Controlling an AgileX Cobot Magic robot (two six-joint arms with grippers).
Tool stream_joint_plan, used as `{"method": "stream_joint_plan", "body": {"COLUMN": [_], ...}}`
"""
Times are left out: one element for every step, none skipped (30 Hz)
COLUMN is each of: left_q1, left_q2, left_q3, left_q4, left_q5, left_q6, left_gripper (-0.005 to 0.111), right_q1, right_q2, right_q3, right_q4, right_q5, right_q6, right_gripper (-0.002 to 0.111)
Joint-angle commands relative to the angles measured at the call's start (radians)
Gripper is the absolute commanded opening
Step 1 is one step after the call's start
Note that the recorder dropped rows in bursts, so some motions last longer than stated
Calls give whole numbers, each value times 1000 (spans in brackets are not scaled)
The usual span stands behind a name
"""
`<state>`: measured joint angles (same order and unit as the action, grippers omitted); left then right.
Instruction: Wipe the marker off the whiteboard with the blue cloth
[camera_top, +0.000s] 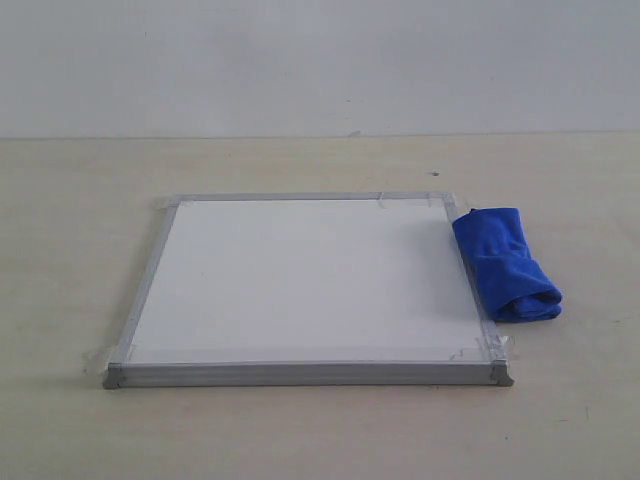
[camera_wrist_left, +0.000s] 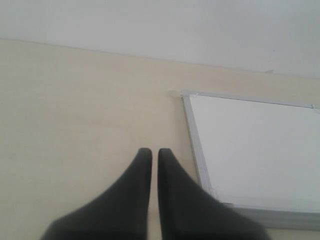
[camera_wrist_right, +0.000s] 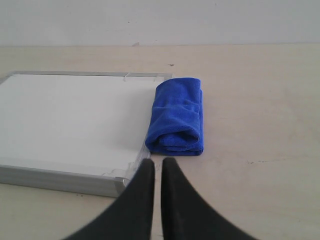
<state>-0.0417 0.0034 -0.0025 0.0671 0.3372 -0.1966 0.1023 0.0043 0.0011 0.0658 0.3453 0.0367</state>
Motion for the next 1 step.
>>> {"method": "stream_joint_plan", "body": {"left_q1": [1], "left_q2": [-3], "left_q3": [3], "left_q4": [-3], "left_q5": [-7], "left_q6": [-5], "left_gripper": [4], "right_q1": [-2], "right_q2": [-4], "right_q3": [-1], "right_q4": [3], "right_q5": [-3], "right_q6": [6], "right_gripper": [1]}}
